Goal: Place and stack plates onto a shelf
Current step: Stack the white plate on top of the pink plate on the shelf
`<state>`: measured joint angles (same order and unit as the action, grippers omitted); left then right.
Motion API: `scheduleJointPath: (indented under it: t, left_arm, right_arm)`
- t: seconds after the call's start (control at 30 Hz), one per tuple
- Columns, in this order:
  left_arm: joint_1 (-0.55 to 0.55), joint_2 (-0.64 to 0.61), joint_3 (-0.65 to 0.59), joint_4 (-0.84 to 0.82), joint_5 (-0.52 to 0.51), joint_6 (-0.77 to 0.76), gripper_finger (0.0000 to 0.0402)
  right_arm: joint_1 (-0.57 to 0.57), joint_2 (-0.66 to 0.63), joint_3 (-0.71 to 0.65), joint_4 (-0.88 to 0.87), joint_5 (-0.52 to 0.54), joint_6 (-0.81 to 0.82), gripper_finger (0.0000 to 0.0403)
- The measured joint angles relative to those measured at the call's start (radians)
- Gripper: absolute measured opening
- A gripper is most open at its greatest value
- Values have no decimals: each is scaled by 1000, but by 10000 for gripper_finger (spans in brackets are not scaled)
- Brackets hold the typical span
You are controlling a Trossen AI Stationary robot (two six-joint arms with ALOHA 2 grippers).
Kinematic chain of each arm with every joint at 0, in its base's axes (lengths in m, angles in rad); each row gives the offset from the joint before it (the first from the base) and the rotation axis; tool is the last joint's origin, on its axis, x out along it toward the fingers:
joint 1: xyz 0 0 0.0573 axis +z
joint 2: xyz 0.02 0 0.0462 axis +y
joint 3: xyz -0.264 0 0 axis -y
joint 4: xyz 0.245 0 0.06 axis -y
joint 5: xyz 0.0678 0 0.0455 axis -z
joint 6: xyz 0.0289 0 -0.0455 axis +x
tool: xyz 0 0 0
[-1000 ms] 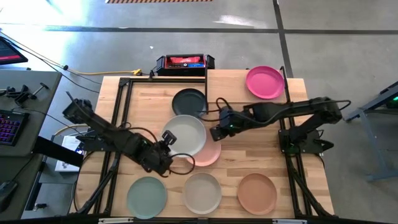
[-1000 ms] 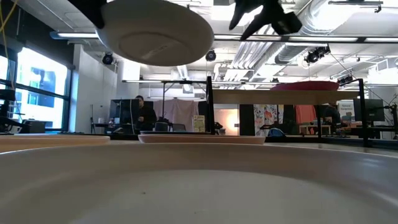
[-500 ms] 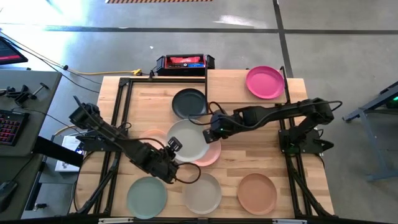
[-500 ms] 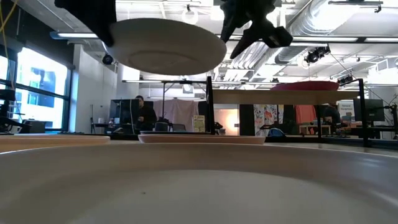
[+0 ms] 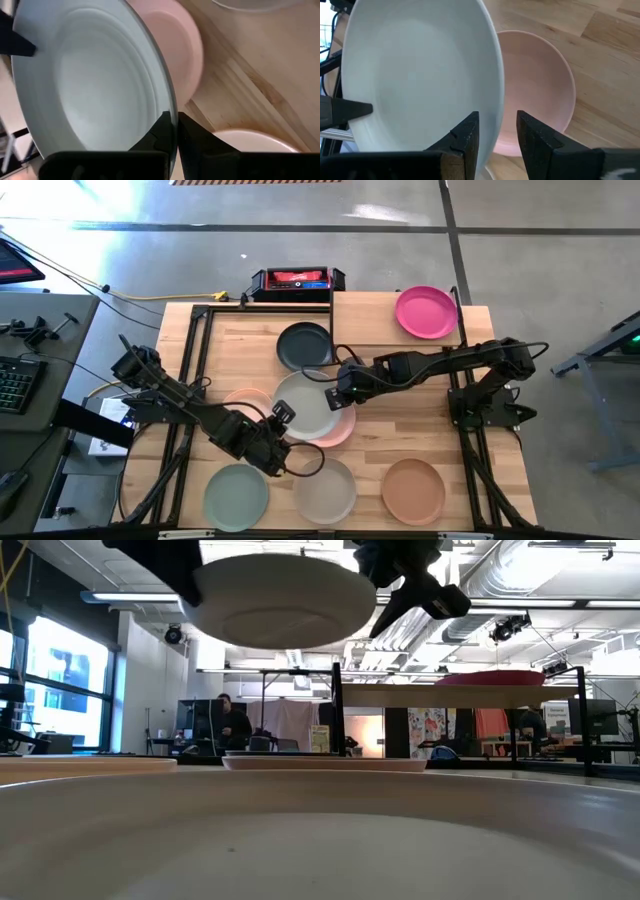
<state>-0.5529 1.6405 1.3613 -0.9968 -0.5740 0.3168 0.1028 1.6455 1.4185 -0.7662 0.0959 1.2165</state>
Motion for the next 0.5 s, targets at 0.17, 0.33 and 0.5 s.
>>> scheduleJointPath:
  t: [0.17,0.33,0.5]
  left_arm:
    - [0,0,0,19,-14,0,5]
    - [0,0,0,20,-13,0,5]
    - [3,0,0,24,-13,1,5]
  right_arm:
    - [0,0,0,0,0,7,105]
    - [0,0,0,-5,-1,-6,52]
    - [-1,-1,0,0,0,-11,10]
